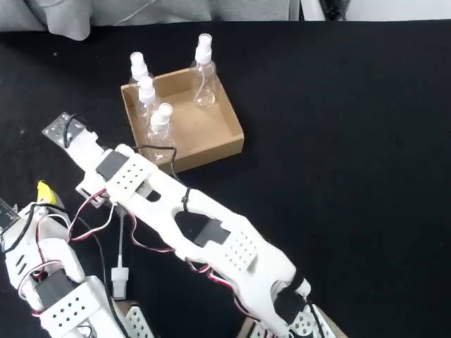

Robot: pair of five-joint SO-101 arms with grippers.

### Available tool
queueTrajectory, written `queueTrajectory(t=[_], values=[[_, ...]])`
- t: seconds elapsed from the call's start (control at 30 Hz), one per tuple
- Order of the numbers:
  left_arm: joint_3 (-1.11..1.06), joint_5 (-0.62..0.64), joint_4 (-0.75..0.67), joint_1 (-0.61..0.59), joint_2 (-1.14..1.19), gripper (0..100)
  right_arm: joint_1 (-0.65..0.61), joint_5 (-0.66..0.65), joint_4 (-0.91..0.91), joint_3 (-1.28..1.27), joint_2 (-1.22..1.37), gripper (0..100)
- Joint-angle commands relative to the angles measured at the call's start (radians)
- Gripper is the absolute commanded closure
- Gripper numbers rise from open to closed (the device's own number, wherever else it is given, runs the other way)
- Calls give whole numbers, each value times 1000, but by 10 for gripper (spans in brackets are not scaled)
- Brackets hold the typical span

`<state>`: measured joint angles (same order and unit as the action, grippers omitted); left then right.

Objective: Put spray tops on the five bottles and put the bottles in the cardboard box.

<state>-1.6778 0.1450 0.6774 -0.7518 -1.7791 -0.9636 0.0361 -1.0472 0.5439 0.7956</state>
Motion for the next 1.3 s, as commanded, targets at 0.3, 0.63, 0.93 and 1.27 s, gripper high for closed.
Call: queueTrajectory(t=[0.3,0.63,0.93,1.27], values=[[-24,6,3,-7,-12,802,41,9,-3,68,-27,938],[-24,5,9,1,-12,802,89,9,-83,67,-136,946],[-24,5,9,2,-12,802,87,9,-161,65,-226,948],[-24,5,9,2,-12,798,86,11,-255,67,-361,946]])
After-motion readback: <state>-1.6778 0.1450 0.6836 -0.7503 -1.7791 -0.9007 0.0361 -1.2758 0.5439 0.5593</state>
